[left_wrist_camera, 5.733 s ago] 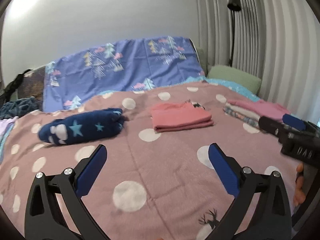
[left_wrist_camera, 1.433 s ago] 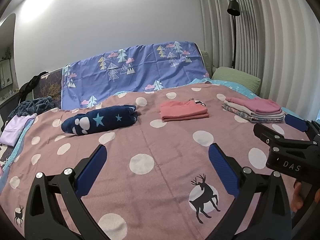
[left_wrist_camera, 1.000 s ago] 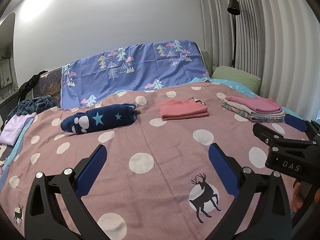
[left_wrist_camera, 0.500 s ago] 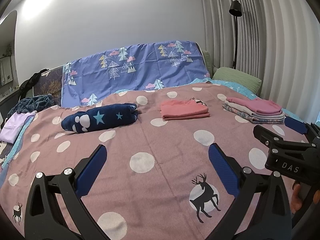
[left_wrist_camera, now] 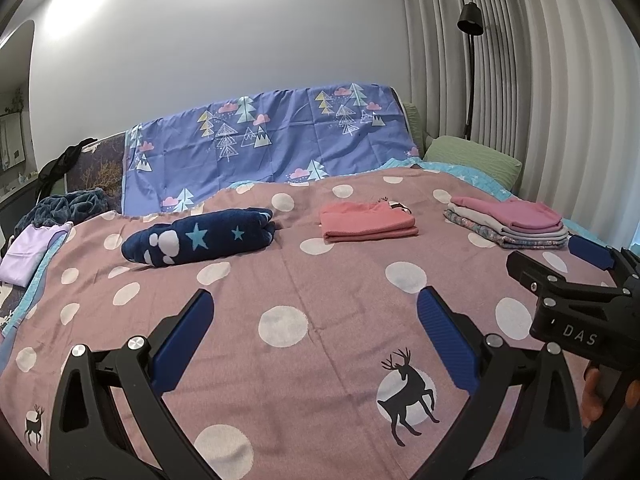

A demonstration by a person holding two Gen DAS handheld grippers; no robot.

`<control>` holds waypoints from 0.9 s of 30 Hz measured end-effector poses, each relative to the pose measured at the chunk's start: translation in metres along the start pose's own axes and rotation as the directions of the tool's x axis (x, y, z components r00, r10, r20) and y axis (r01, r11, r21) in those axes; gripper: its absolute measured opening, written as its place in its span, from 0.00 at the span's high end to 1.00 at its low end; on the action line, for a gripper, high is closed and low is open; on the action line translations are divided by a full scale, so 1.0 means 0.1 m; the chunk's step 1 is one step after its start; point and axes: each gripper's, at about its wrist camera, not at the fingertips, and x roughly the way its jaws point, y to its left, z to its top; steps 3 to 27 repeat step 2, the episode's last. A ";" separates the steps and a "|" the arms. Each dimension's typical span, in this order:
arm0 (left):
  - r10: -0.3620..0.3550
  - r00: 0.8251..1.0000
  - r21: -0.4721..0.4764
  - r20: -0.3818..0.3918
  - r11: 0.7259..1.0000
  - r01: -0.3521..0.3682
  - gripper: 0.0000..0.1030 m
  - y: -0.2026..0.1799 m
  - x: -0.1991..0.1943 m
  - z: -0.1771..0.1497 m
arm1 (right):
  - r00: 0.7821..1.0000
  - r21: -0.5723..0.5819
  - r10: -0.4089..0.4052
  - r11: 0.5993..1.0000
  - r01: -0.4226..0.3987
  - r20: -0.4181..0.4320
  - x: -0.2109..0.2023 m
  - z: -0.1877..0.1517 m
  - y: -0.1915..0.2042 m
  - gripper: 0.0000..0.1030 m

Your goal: Fold small clothes

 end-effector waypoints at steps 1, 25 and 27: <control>0.000 1.000 0.000 0.000 1.000 0.000 0.01 0.00 0.00 0.00 | 1.000 0.000 0.001 1.000 -0.001 0.000 0.00 0.00 0.00 0.02; 0.000 1.000 0.000 0.000 1.000 0.000 0.01 0.00 0.00 0.00 | 1.000 0.000 0.000 1.000 0.000 0.000 0.00 0.00 0.00 0.02; 0.000 1.000 0.000 0.000 1.000 0.000 0.01 0.00 0.00 0.00 | 1.000 0.000 0.000 1.000 0.000 0.000 0.00 0.00 0.00 0.02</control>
